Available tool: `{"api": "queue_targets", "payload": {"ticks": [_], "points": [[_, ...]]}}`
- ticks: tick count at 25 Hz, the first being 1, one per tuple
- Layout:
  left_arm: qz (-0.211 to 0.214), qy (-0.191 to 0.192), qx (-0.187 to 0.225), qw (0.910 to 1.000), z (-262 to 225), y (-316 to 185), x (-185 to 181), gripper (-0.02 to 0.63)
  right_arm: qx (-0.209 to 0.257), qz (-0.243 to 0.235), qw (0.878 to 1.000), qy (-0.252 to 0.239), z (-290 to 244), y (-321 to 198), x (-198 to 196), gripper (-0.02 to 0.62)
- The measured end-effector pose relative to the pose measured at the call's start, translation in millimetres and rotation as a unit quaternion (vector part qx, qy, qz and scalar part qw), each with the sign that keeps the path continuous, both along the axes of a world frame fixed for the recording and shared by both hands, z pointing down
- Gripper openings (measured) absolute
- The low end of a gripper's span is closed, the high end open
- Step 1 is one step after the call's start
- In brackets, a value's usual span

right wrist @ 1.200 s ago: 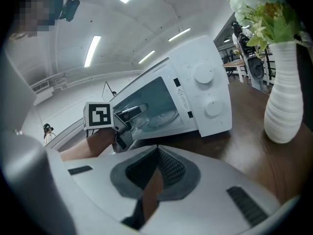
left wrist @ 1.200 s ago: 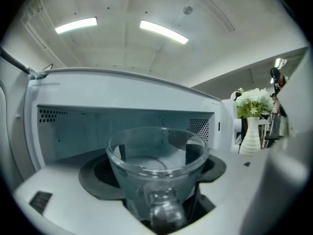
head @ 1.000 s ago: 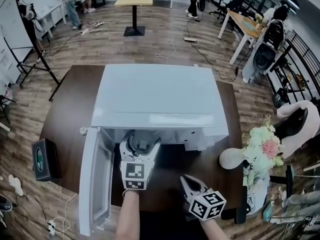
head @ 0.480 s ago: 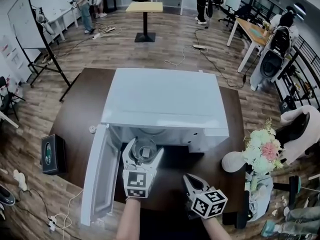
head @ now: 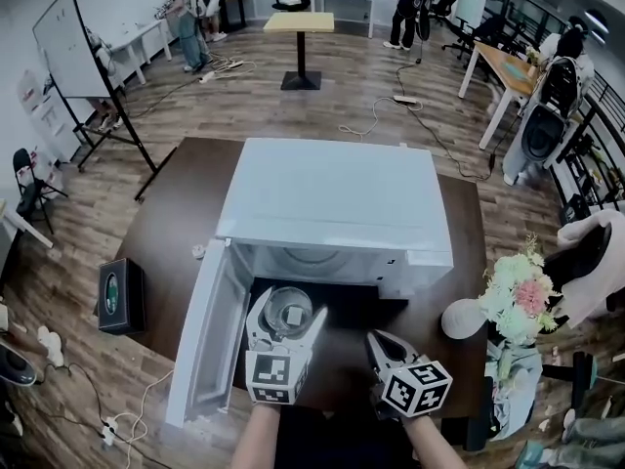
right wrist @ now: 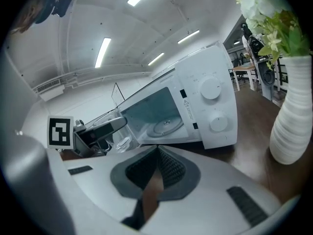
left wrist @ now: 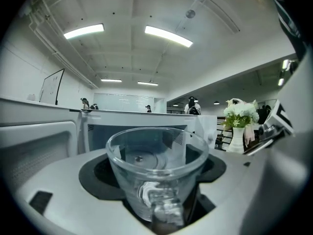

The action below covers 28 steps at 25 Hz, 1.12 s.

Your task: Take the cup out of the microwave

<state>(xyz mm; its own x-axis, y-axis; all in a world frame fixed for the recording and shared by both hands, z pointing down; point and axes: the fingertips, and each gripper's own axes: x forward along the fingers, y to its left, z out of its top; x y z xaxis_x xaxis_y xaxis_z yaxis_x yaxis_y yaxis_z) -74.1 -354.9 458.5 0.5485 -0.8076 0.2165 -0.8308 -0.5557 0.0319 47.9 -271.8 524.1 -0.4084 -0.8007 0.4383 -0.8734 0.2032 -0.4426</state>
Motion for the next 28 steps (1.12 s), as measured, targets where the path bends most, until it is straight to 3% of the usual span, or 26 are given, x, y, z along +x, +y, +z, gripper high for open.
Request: {"api": "queue_targets", "payload": {"ticks": [12,20,28], "points": [[0.017,0.014,-0.027,0.9994,-15,43,-16,0.403,0.097,0.007,0.995,0.034,-64,-19,11,-0.006],[0.031,0.019,-0.018,0.9992,-23,60,-26,0.403,0.194,-0.003,0.97,0.147,-92,-14,8,-0.006],[0.033,0.022,-0.019,0.999,-19,60,-28,0.403,0.212,-0.002,0.961,0.175,-88,-1,3,-0.006]]}}
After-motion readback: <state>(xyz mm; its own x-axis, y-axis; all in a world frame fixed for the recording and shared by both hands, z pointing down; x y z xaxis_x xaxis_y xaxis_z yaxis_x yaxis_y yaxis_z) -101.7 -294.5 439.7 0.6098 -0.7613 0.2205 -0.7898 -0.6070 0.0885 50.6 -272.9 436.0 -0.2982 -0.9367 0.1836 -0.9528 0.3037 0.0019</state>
